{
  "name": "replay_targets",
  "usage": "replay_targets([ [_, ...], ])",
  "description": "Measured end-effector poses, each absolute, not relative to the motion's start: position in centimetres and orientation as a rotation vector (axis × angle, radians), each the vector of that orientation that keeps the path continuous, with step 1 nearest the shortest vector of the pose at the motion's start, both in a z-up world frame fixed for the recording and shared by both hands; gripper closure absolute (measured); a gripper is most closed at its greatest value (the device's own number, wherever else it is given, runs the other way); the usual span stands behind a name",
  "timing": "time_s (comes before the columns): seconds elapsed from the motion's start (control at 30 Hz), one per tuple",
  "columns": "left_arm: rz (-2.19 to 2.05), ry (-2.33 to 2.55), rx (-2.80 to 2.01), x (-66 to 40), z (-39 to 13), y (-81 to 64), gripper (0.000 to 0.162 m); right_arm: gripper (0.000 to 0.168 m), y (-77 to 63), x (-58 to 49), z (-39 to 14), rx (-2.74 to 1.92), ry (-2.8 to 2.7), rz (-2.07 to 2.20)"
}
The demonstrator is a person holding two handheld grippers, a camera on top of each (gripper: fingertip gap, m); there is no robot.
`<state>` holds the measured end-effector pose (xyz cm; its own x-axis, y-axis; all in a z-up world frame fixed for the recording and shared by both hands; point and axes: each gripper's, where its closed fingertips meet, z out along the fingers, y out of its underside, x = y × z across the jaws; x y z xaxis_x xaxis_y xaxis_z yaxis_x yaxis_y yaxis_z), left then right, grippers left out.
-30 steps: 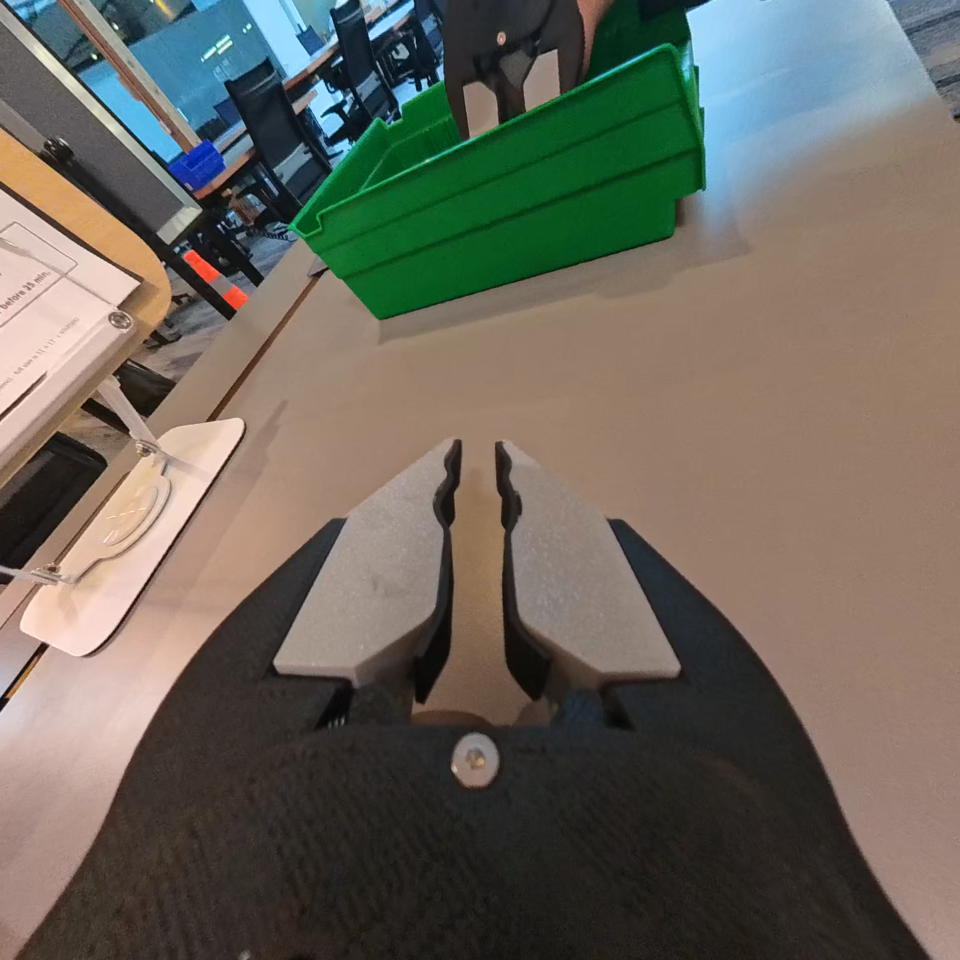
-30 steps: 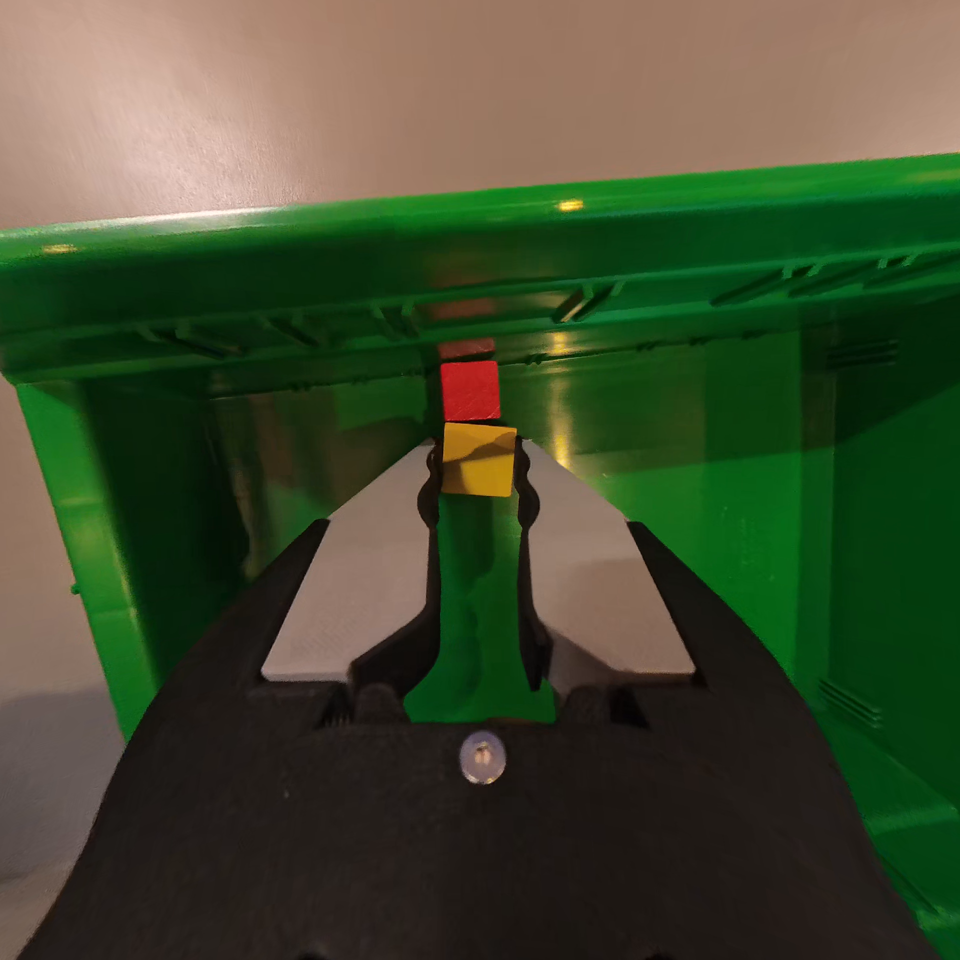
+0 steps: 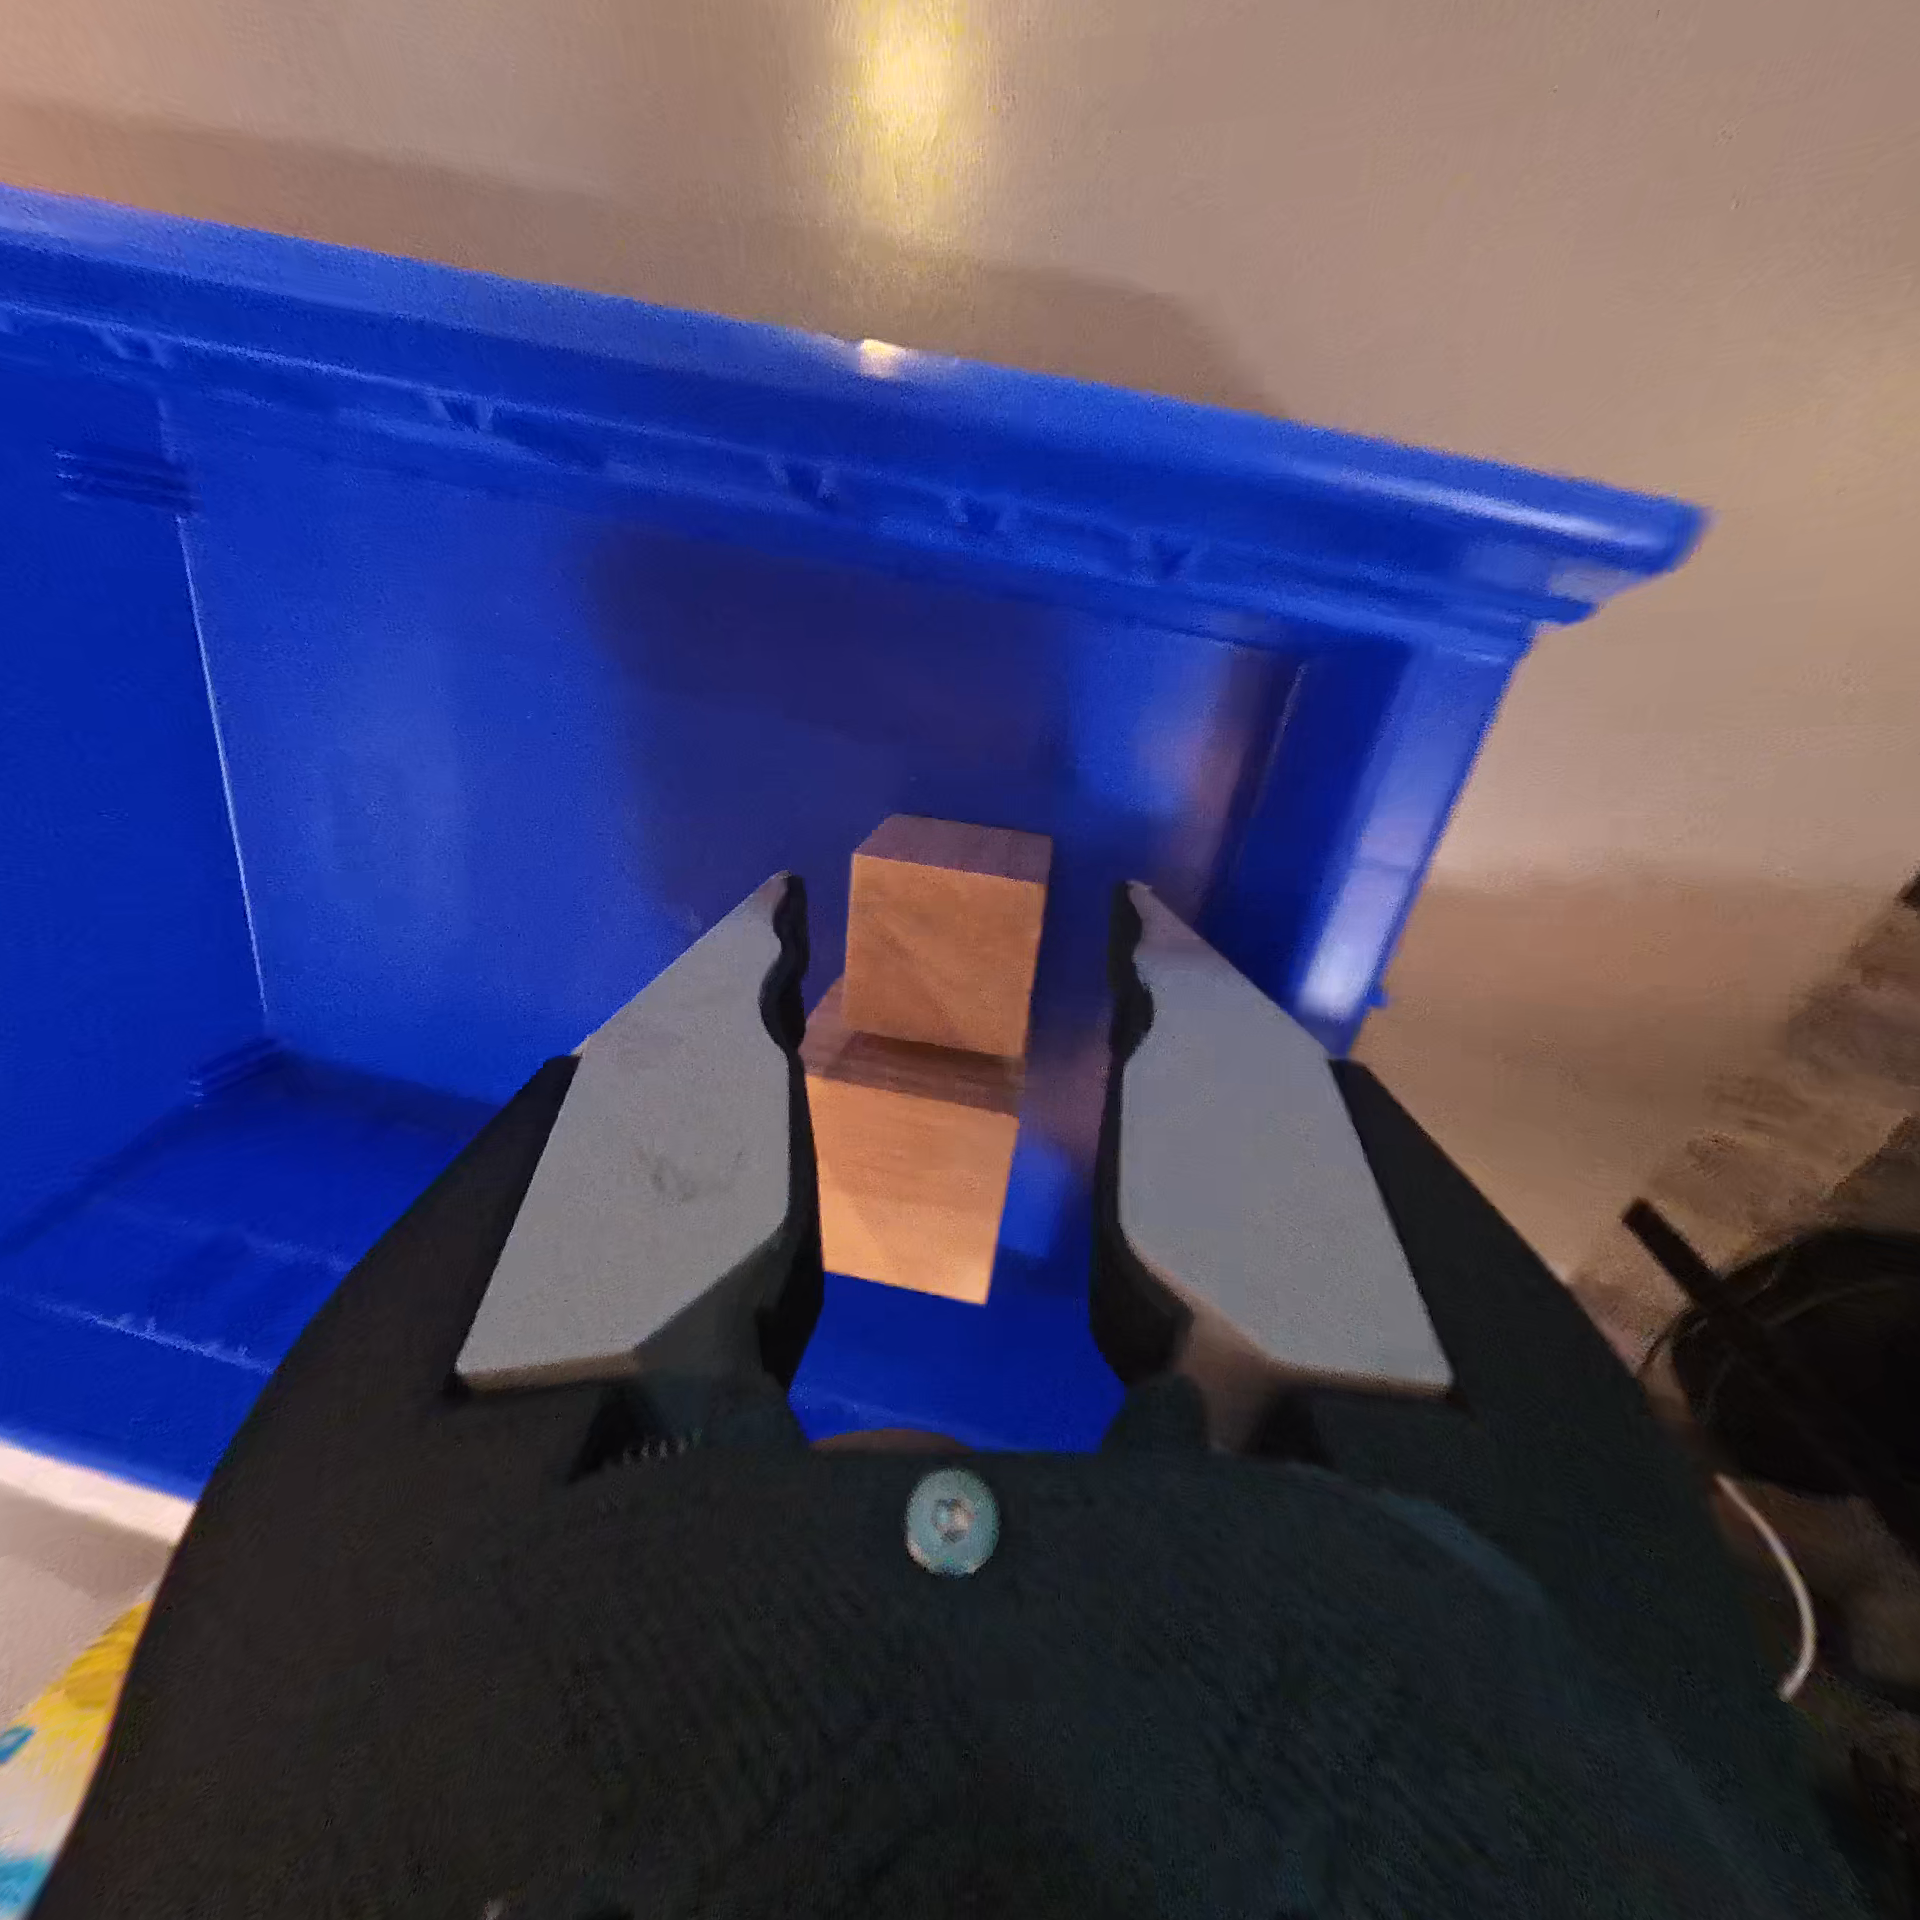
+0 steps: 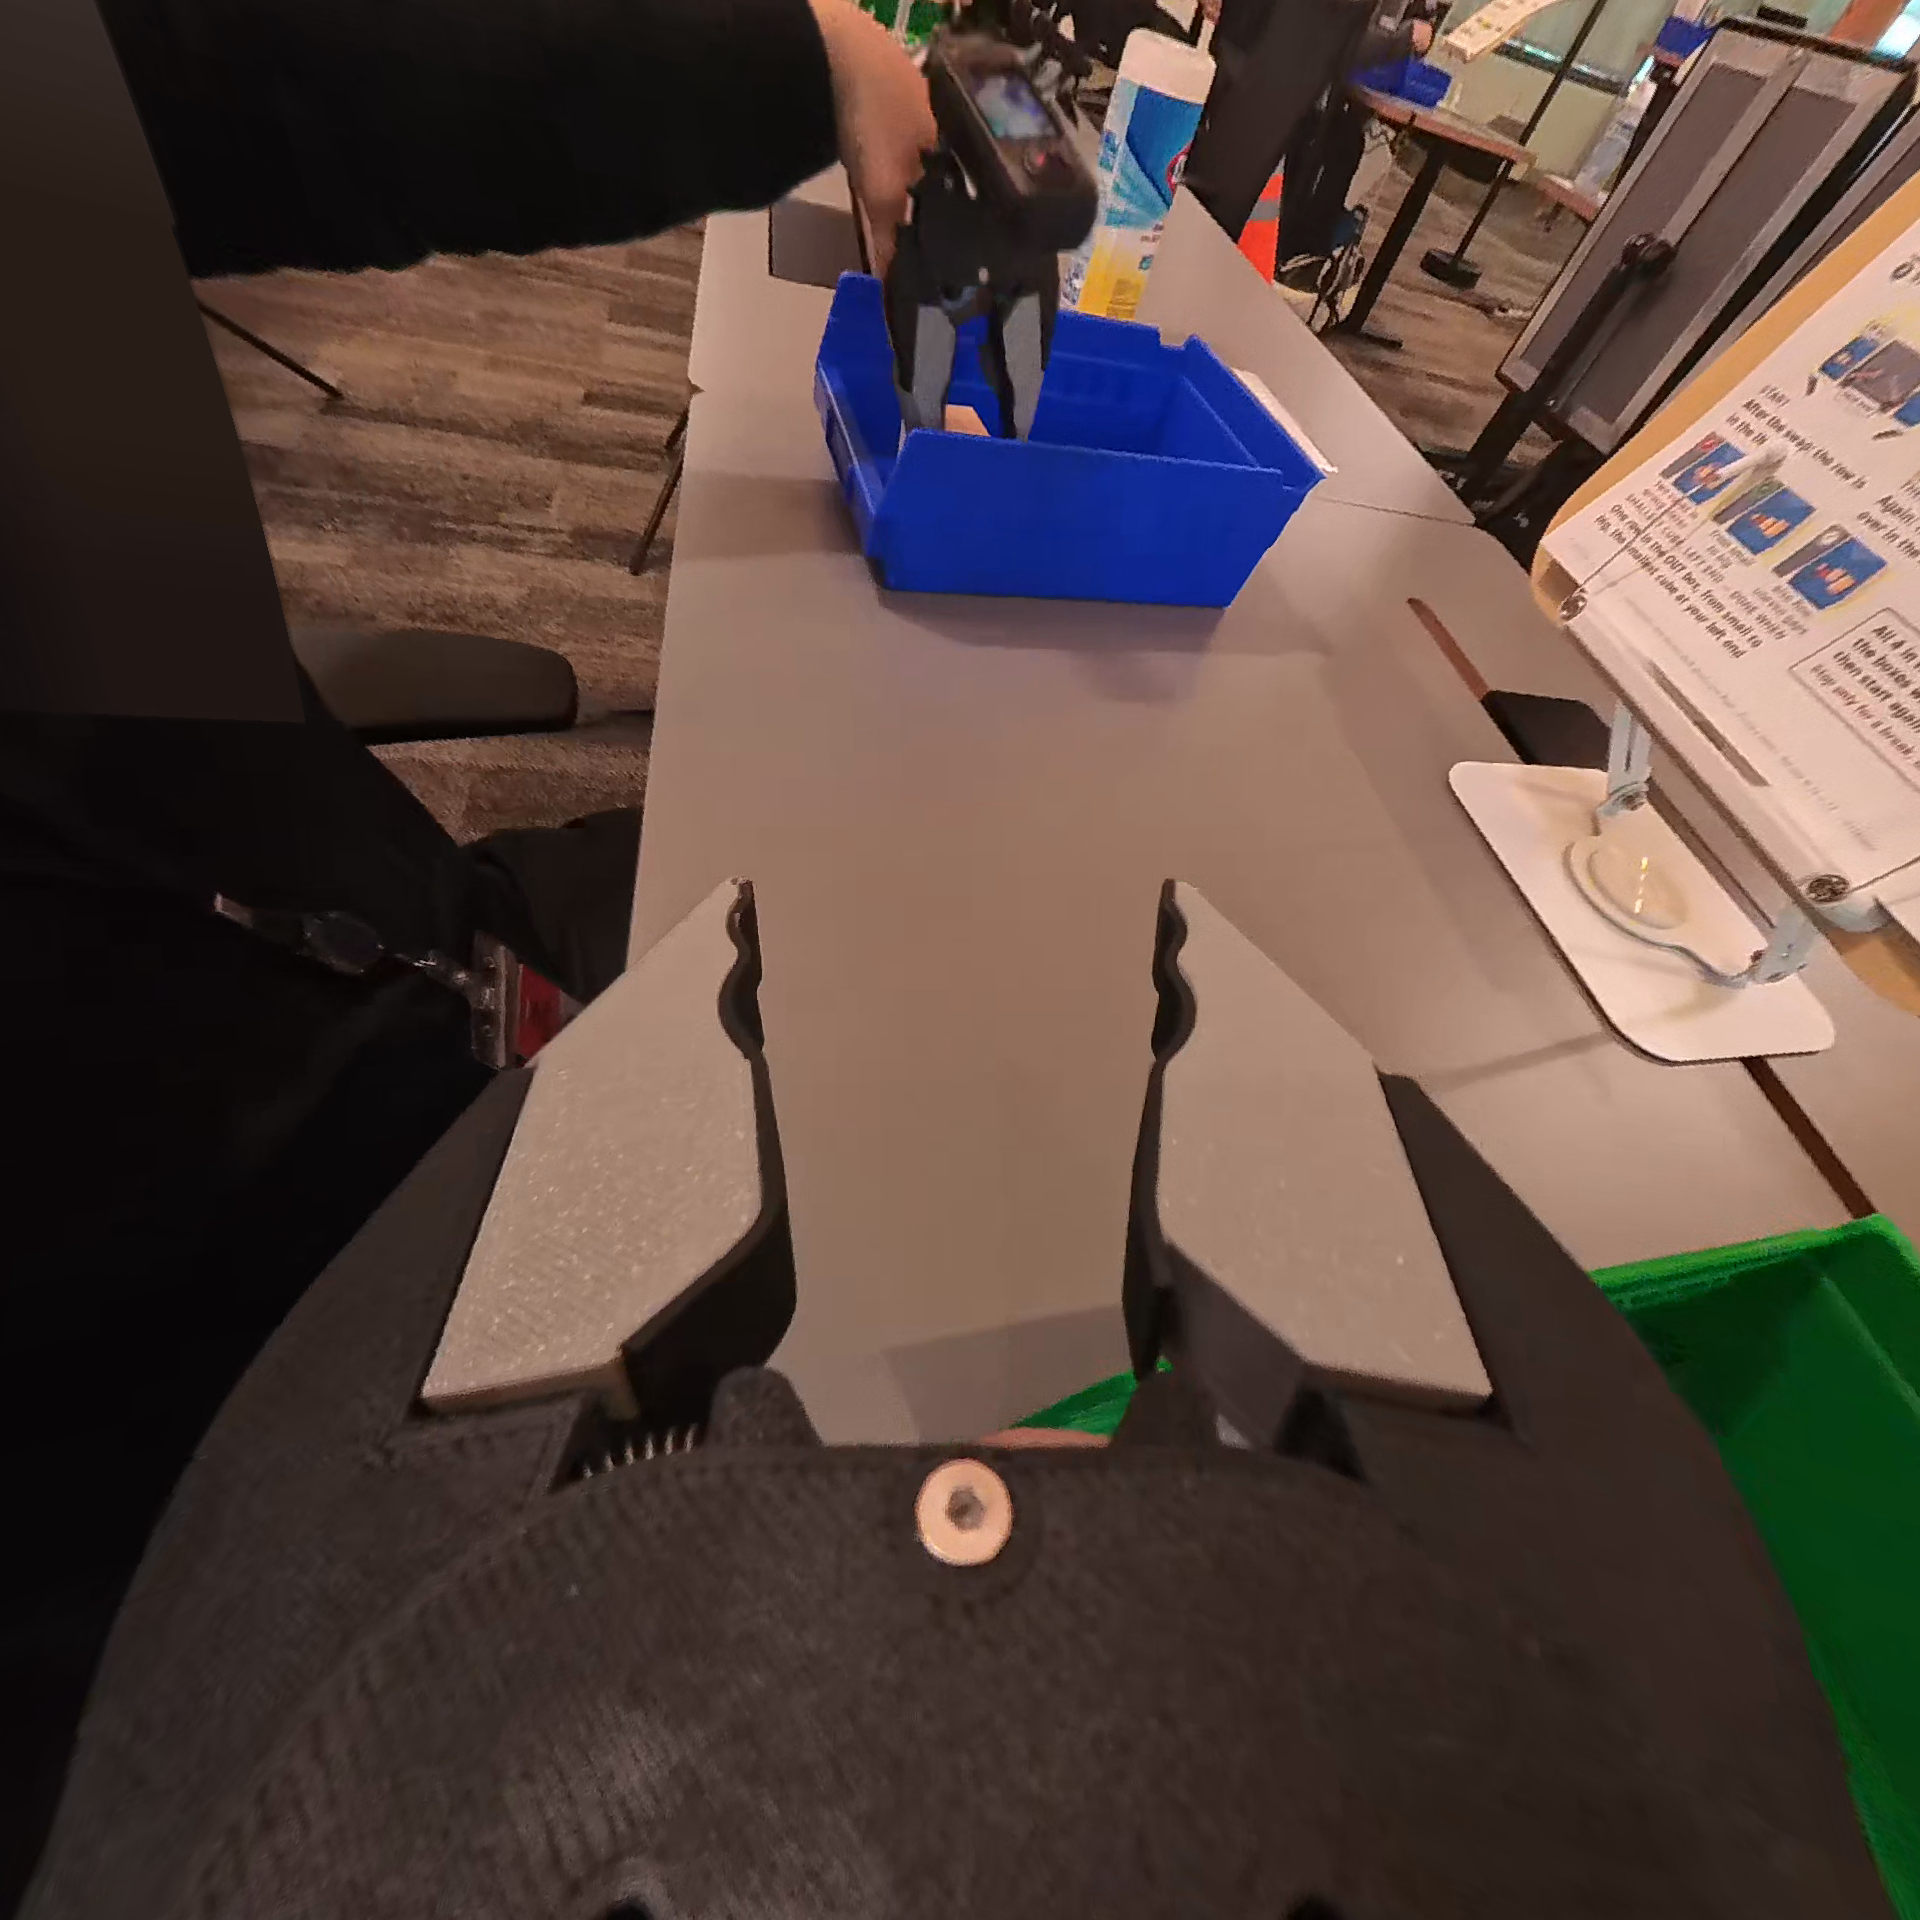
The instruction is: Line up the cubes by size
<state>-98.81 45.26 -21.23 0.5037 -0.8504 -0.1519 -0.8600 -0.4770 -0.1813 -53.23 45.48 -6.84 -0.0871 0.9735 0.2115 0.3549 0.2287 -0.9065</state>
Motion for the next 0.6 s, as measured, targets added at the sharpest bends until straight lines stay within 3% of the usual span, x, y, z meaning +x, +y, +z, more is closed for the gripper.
replay_targets([
  [0.13, 0.129, 1.507, -2.606, -100.6, -23.4, 45.2, 0.105, 0.096, 45.1, -52.6, -6.8, -1.275, -1.597, 0.893],
  [0.2, 0.144, 1.545, -2.663, -101.5, -24.2, 44.6, 0.116, 0.100, 45.0, -52.4, -6.7, -1.269, -1.586, 0.900],
  [0.3, 0.079, 1.538, -2.591, -100.3, -23.7, 45.1, 0.118, 0.109, 45.2, -52.6, -6.7, -1.286, -1.540, 0.955],
  [0.4, 0.078, 1.421, -2.325, -98.2, -19.8, 47.8, 0.118, 0.107, 45.4, -54.0, -7.0, -1.362, -1.468, 1.115],
  [0.6, -0.013, 1.157, -1.627, -89.9, -5.8, 49.7, 0.119, 0.098, 46.1, -58.7, -5.2, -1.413, -1.319, 1.415],
])
